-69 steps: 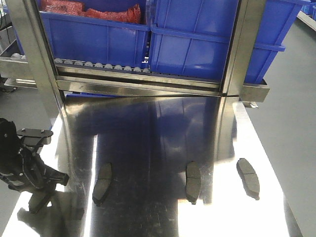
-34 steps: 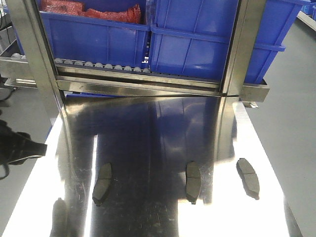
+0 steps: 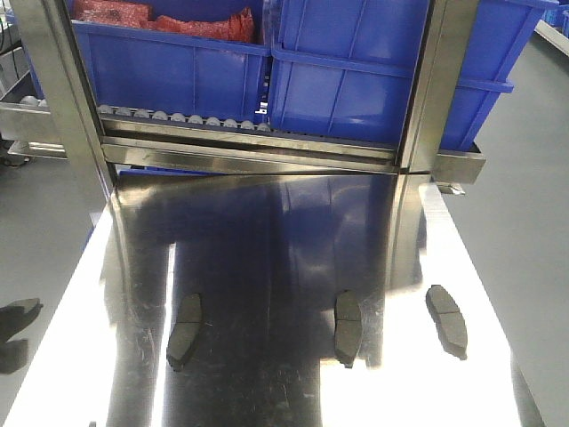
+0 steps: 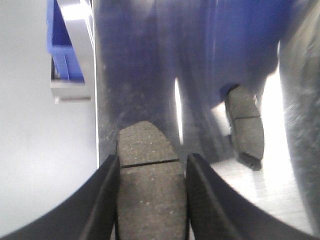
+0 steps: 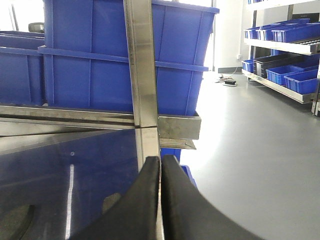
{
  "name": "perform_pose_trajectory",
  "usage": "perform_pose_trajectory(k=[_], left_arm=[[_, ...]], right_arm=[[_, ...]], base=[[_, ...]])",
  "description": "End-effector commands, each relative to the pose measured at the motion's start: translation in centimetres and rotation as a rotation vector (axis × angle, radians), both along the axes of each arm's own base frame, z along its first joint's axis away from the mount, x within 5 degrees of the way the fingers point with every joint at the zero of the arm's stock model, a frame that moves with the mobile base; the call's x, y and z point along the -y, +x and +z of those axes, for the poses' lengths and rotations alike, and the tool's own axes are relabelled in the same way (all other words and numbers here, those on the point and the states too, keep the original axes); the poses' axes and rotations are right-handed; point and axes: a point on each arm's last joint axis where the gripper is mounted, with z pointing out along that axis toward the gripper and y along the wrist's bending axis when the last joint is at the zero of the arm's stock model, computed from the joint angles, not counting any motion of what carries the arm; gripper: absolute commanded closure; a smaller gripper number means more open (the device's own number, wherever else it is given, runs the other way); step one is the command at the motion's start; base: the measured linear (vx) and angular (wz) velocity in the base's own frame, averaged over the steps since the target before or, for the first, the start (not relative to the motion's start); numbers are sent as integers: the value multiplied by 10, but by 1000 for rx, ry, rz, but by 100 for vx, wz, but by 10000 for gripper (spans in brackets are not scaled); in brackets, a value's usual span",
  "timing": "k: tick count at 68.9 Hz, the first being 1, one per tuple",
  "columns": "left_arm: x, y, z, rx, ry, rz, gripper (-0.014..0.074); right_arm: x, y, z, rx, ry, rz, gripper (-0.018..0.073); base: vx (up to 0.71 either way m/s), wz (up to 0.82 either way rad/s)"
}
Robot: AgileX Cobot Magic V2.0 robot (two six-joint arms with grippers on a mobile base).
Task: Move and align brake pads A on conveyor
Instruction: 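Raise the held brake pad with the left gripper away from the table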
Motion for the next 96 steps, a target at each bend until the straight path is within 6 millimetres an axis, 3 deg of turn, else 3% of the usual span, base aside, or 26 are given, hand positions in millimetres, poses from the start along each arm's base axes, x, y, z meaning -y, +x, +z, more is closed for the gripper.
perform_pose_trajectory(k=[1,12,30,96], left_arm=[[-1,-12,21,201,-67,21,604],[-3,-39,23,304,-89,19,603],[-6,-62,24,413,-102,18,603],[-7,-65,25,431,-106,17,603]], right_arm=[[0,-1,3,71,-13,4,571],[0,-1,3,71,-13,4,571],[0,-1,3,71,-13,4,571],[0,-1,3,71,-13,4,571]], base=[[0,0],[0,0],[0,0],[0,0]])
